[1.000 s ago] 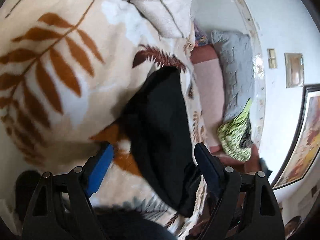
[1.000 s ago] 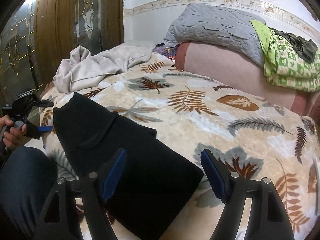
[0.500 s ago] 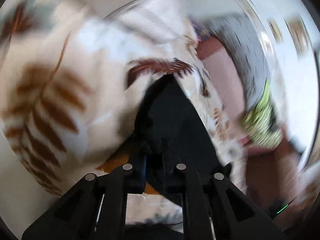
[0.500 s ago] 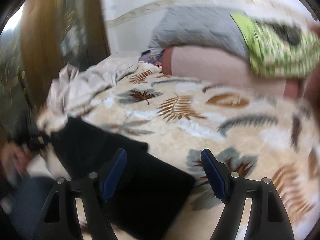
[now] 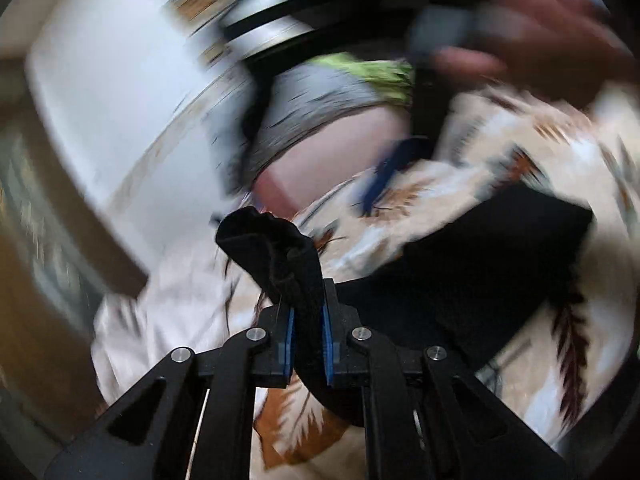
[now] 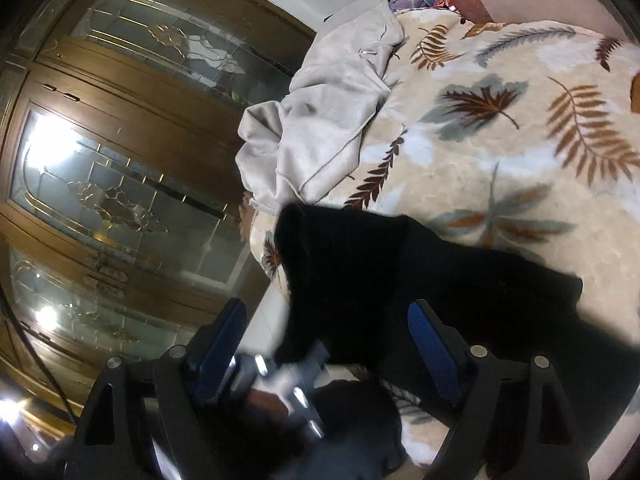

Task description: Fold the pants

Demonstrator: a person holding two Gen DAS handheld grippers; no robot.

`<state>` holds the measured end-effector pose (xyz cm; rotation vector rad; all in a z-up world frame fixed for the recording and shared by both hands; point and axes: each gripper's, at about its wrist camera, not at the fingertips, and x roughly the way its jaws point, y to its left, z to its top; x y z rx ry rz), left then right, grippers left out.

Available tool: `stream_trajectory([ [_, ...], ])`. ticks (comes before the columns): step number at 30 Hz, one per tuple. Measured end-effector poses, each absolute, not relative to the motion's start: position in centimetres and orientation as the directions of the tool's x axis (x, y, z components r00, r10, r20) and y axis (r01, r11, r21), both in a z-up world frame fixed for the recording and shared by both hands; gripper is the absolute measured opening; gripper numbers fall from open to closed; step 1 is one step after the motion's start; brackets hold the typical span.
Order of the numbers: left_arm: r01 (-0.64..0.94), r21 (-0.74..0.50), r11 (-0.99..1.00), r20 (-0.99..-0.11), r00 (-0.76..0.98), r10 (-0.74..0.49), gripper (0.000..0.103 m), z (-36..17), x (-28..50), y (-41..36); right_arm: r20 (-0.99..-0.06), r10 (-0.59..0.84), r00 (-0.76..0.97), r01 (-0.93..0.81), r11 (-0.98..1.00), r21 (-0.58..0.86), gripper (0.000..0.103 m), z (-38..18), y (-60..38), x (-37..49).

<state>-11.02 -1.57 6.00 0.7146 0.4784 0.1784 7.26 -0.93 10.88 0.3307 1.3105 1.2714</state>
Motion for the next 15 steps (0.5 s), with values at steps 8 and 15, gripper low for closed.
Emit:
stream_trajectory([
  [8,0.162,0.812,0.561,-0.349,0.905,0.243,0.009,4.1,-11.2,-5.7,-0.622,0.764,-0.174,-0.527,0.461,0.714,0.009,10.4,-3.2,7.7],
  [15,0.232,0.806,0.544,-0.364,0.920,0.147,0.009,5.6,-10.8,-11.1,-0.607,0.789,-0.097,-0.456,0.507,0.732,0.007,8.1,-11.3,10.2],
])
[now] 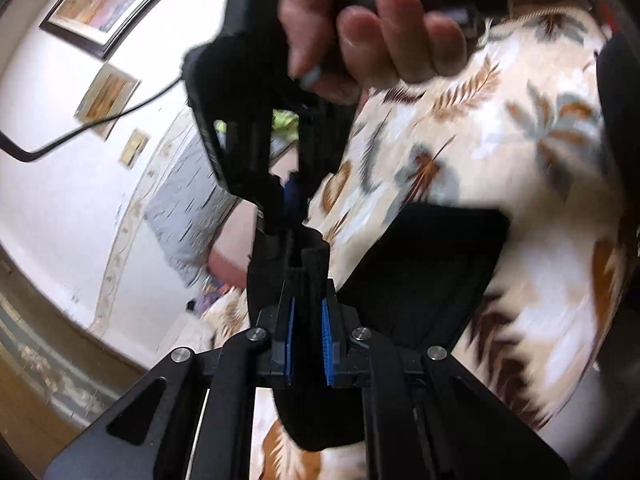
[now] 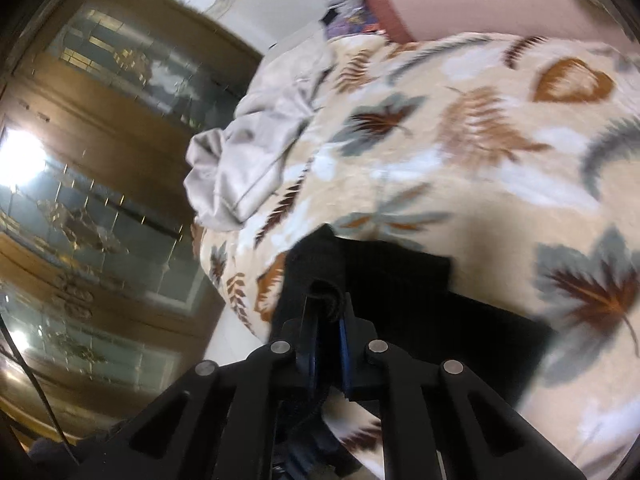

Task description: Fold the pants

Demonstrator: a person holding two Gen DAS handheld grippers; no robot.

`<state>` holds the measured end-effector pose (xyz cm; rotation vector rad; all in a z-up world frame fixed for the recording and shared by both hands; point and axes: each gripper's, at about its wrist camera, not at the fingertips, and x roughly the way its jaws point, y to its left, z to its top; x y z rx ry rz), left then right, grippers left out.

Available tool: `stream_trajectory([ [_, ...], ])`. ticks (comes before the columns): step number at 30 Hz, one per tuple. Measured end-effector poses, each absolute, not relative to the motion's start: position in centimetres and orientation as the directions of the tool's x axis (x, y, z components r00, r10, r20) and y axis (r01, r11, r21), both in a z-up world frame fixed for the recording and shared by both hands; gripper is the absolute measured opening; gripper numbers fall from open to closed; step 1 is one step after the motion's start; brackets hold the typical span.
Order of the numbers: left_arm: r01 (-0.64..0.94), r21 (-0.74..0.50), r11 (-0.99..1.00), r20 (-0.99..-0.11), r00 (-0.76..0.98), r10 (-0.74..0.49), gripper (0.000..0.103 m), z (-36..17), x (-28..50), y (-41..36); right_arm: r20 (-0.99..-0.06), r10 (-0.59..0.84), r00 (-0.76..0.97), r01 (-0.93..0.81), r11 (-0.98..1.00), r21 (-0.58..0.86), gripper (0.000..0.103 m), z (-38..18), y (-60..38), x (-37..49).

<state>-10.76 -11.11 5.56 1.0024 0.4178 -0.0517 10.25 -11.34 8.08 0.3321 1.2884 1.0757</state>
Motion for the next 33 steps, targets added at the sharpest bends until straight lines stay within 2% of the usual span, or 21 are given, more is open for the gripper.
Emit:
stream_trajectory([
  [6,0.328,0.786,0.524,-0.415,0.908,0.056,0.009,4.2,-9.9,-16.6,-0.600,0.796,-0.074,-0.363,0.539,0.760,0.007,4.0,-18.1,12.1],
  [16,0.427,0.727,0.538,-0.525,0.851,0.034,0.009,1.1,-9.1,-18.1,-0.607,0.785,-0.121,-0.289,0.557,0.778,0.007,-2.7,-20.5,12.7],
  [20,0.454,0.698,0.553,-0.567,0.823,0.040,0.009,0.0,-8.9,-18.2,-0.607,0.791,-0.076,-0.298,0.563,0.771,0.007,-4.3,-20.4,12.2],
  [21,0.469,0.681,0.562,-0.585,0.810,0.033,0.018,-0.1,-8.8,-18.2,-0.605,0.793,-0.068,-0.297,0.563,0.771,0.008,-4.3,-20.5,12.0],
  [23,0.513,0.628,0.586,-0.631,0.776,-0.003,0.028,0.2,-9.3,-18.1,-0.594,0.802,-0.058,-0.282,0.558,0.780,0.014,-4.0,-20.8,11.8],
  [25,0.574,0.518,0.635,-0.686,0.721,-0.093,0.028,1.6,-10.1,-17.9,-0.632,0.775,0.017,-0.307,0.605,0.734,0.028,-2.6,-21.6,11.4],
  [26,0.593,0.442,0.673,-0.705,0.693,-0.149,0.028,2.9,-10.7,-17.4,-0.640,0.764,0.075,-0.317,0.627,0.711,0.029,-1.6,-22.3,11.1],
  [30,0.545,0.145,0.826,-0.715,0.635,-0.293,0.028,8.0,-11.9,-12.1,-0.561,0.794,0.232,-0.361,0.606,0.708,0.029,2.1,-25.5,9.0],
  [32,0.451,-0.031,0.892,-0.720,0.609,-0.333,0.030,9.5,-11.4,-7.9,-0.542,0.787,0.296,-0.454,0.615,0.645,0.033,4.1,-26.0,7.3],
  [33,0.401,-0.106,0.910,-0.720,0.600,-0.348,0.031,9.8,-11.0,-6.0,-0.537,0.781,0.320,-0.506,0.619,0.600,0.040,4.9,-25.9,6.4],
])
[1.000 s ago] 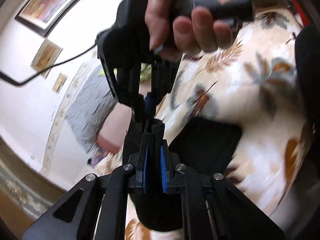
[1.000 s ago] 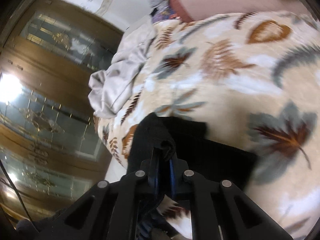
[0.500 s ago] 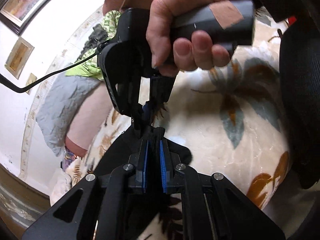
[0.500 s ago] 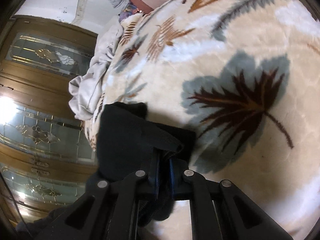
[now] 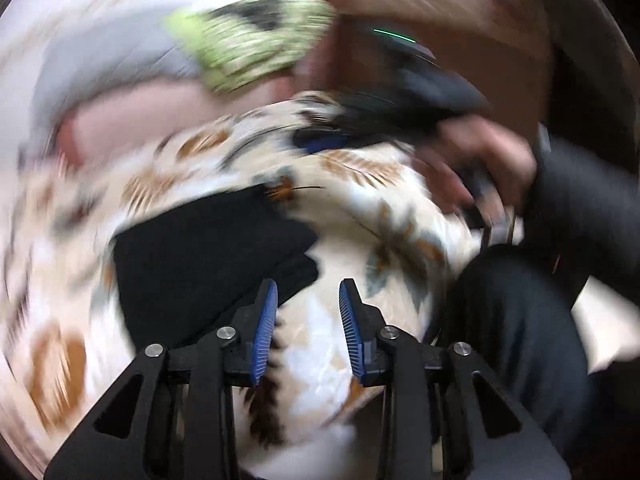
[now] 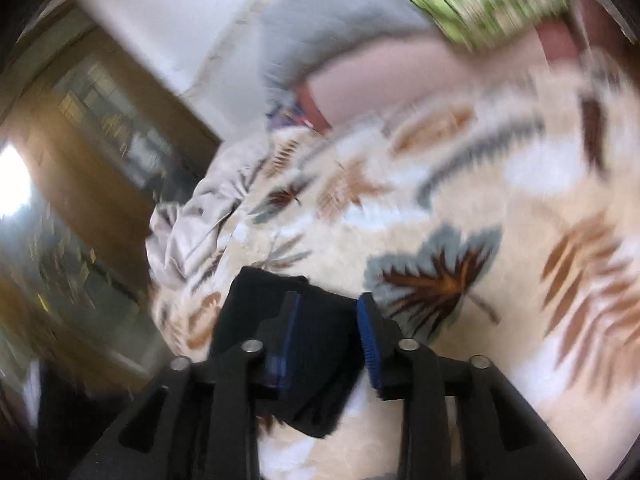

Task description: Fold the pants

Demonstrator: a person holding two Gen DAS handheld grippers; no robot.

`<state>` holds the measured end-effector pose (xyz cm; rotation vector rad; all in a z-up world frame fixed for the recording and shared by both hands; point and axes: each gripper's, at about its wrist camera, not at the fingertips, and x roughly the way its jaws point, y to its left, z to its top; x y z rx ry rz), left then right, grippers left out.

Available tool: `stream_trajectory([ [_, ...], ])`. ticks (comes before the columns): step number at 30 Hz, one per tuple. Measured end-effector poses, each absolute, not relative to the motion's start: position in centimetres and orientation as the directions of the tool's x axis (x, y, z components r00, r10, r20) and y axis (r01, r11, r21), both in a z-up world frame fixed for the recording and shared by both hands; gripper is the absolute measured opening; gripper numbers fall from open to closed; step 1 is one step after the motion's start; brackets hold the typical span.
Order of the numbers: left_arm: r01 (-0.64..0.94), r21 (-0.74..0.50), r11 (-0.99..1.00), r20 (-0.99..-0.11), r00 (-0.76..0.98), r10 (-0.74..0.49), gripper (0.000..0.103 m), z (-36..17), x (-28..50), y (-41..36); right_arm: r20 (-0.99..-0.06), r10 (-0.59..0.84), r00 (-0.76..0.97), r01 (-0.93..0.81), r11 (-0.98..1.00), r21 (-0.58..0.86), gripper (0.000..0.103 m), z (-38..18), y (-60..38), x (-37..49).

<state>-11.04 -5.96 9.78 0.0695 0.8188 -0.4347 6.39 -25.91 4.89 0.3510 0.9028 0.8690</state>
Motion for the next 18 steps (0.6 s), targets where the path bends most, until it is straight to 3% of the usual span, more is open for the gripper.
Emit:
stream_trajectory([
  [3,0.225,-0.301,0.927,-0.712,0.593,-0.376,0.031,10.1,-9.3,-0.3,-0.503,0.797,0.334,-0.724,0.559,0.404,0.061,6.7,-24.0,2.1],
  [4,0.166,-0.363,0.917,-0.698,0.604,-0.385,0.031,10.2,-8.3,1.5,-0.498,0.802,0.330,-0.769,0.534,0.351,0.063,6.9,-23.2,1.1],
  [8,0.059,-0.503,0.863,-0.656,0.624,-0.425,0.031,9.3,-4.5,4.4,-0.550,0.787,0.279,-0.890,0.427,0.159,0.062,6.0,-19.0,-1.9],
  [11,-0.008,-0.563,0.826,-0.653,0.617,-0.439,0.031,7.5,-1.9,4.6,-0.563,0.780,0.273,-0.905,0.407,0.124,0.061,4.9,-17.0,-1.5],
  [15,-0.092,-0.554,0.827,-0.704,0.582,-0.407,0.031,3.8,1.4,4.8,-0.561,0.766,0.314,-0.873,0.465,0.146,0.061,3.0,-16.5,0.8],
  [17,-0.127,-0.553,0.824,-0.730,0.549,-0.406,0.030,1.8,2.1,5.1,-0.658,0.684,0.315,-0.861,0.498,0.106,0.061,0.2,-15.6,1.7],
  [18,-0.131,-0.565,0.815,-0.726,0.549,-0.415,0.022,1.0,1.9,5.3,-0.688,0.660,0.302,-0.863,0.496,0.096,0.062,-1.0,-15.3,1.8],
])
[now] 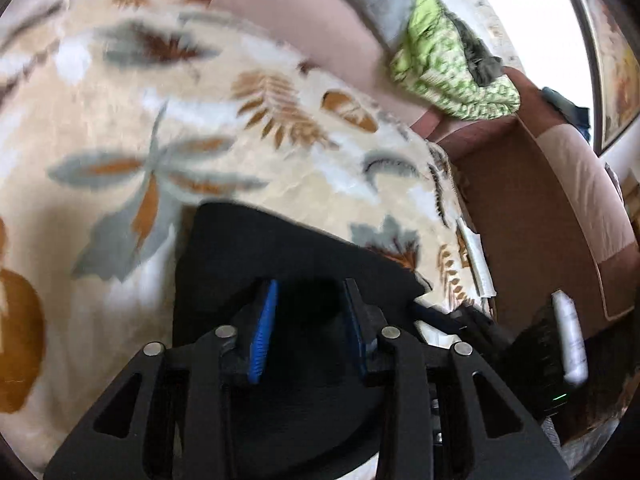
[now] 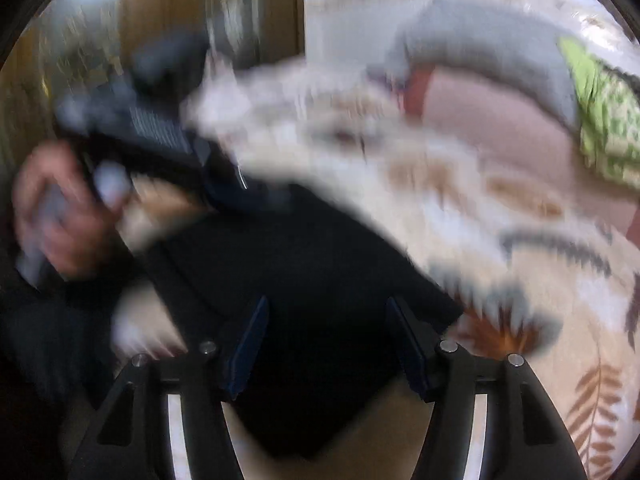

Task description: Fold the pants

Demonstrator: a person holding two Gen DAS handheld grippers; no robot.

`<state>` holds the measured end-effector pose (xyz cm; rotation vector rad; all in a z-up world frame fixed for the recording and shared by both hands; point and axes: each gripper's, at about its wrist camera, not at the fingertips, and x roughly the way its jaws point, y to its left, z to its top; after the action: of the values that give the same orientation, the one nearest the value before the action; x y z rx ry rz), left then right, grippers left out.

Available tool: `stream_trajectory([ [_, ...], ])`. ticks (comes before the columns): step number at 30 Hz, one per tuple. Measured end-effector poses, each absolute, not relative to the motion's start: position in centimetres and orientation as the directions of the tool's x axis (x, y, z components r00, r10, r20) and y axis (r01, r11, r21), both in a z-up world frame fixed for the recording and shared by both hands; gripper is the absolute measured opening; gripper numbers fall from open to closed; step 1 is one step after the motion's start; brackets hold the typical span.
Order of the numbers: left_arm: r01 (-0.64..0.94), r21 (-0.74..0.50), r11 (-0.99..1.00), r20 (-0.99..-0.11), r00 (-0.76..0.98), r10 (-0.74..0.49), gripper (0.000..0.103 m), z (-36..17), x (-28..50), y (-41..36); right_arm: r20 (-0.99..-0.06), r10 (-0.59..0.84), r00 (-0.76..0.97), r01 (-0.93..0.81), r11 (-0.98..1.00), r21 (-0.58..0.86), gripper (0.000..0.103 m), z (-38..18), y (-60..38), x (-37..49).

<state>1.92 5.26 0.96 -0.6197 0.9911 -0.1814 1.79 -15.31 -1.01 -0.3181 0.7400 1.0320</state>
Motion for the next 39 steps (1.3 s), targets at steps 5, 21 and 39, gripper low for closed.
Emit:
stream_trajectory([
  [5,-0.176,-0.562,0.808,-0.735,0.555,-0.390,0.004,-0.1,2.2,6.1,-0.669,0.693,0.267,-0.846,0.501,0.182,0.063,-1.9,-16.2,2.9],
  [21,-0.195,-0.361,0.912,-0.807,0.556,-0.200,0.047,2.6,-3.2,4.1,-0.791,0.567,0.231,-0.865,0.492,0.101,0.073,-1.3,-16.1,-1.6],
  [39,-0.306,-0.623,0.720,-0.755,0.478,-0.449,0.068,-1.1,0.4,9.4,-0.511,0.858,-0.057,-0.205,0.490,0.847,0.088,-4.0,-20.8,6.8],
])
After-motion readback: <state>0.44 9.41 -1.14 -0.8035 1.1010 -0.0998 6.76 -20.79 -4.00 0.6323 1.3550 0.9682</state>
